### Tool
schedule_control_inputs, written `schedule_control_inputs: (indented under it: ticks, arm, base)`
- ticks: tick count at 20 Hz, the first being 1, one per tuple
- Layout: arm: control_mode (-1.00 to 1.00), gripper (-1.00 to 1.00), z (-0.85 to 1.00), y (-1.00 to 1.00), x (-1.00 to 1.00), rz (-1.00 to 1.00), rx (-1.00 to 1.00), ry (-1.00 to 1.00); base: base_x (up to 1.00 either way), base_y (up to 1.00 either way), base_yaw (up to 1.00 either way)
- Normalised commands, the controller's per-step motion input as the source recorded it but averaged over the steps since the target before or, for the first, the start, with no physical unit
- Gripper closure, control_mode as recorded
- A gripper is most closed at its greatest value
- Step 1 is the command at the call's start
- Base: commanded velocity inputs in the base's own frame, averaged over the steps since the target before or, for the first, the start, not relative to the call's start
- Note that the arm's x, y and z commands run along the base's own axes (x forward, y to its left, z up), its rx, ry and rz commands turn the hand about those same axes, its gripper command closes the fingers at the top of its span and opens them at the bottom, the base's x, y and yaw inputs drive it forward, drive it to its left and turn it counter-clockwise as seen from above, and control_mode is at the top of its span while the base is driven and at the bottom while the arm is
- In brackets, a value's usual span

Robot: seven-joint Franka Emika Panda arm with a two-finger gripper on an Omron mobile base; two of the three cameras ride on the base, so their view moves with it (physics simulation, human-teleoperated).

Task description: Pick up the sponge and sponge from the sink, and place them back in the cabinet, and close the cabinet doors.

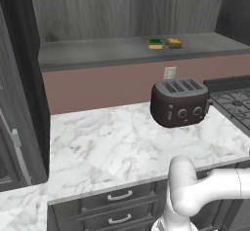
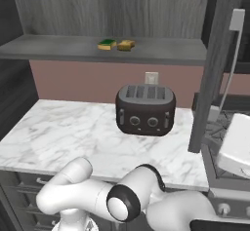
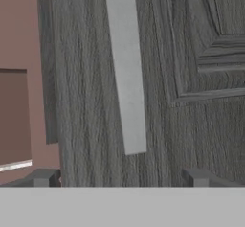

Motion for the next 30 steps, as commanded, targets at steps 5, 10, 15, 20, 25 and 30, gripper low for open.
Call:
schedule_control_inputs:
  ticks: [5,10,15,20,25,30]
  arm:
    - [-1.0,-1.0,0.07,0.31,0.55,-0.09,0.01,0.0]
    - [-1.0,-1.0,0.14,0.24,0.49,-0.08,0.04,0.0]
    - [-1.0,-1.0,0.12,0.26,0.49,-0.08,0.03,0.0]
    - [-1.0,-1.0,0.1,0.27,0.51,-0.08,0.03,0.0]
    - [-1.0,-1.0,0.11,0.25,0.49,-0.08,0.03,0.0]
    - [-1.0,-1.0,0.09,0.24,0.46,-0.08,0.03,0.0]
  base:
    - [0.0,0.0,0.0]
    - [0.0,0.0,0.0]
    - [0.0,0.0,0.0]
    - [0.0,0.0,0.0]
    - [0.0,0.0,0.0]
    - [0.0,0.0,0.0]
